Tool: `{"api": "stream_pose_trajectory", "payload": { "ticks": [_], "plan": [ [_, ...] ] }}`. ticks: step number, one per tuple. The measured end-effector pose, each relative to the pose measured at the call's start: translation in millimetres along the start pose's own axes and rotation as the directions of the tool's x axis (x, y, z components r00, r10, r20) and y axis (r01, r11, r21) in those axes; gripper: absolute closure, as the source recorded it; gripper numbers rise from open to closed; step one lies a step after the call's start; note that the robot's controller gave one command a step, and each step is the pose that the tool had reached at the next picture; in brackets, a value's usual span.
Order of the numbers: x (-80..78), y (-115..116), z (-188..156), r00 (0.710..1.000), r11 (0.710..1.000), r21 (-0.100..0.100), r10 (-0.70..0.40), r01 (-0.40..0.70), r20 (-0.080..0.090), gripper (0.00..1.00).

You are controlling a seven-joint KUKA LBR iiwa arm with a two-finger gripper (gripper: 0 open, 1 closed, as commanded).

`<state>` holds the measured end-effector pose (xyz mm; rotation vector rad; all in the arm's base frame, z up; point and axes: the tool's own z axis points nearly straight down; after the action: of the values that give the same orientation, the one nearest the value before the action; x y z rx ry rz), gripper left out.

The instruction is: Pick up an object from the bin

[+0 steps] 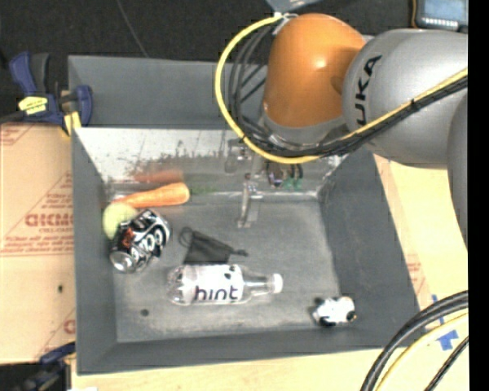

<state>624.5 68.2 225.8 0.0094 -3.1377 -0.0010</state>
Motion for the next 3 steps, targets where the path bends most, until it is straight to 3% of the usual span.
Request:
{"api": "stream_pose_trajectory", "payload": {
  "ticks": [1,2,3],
  "plan": [
    [-1.2,-0.1,-5.3,1.000,1.000,-0.001,0.001,-0.001,0.008,0.00],
    [11.4,6.3,49.1,0.997,0.997,0.002,-0.073,0.073,0.010,0.00],
    [35.1,21.0,65.9,0.931,0.931,0.003,-0.366,0.366,0.006,0.00]
  ]
}}
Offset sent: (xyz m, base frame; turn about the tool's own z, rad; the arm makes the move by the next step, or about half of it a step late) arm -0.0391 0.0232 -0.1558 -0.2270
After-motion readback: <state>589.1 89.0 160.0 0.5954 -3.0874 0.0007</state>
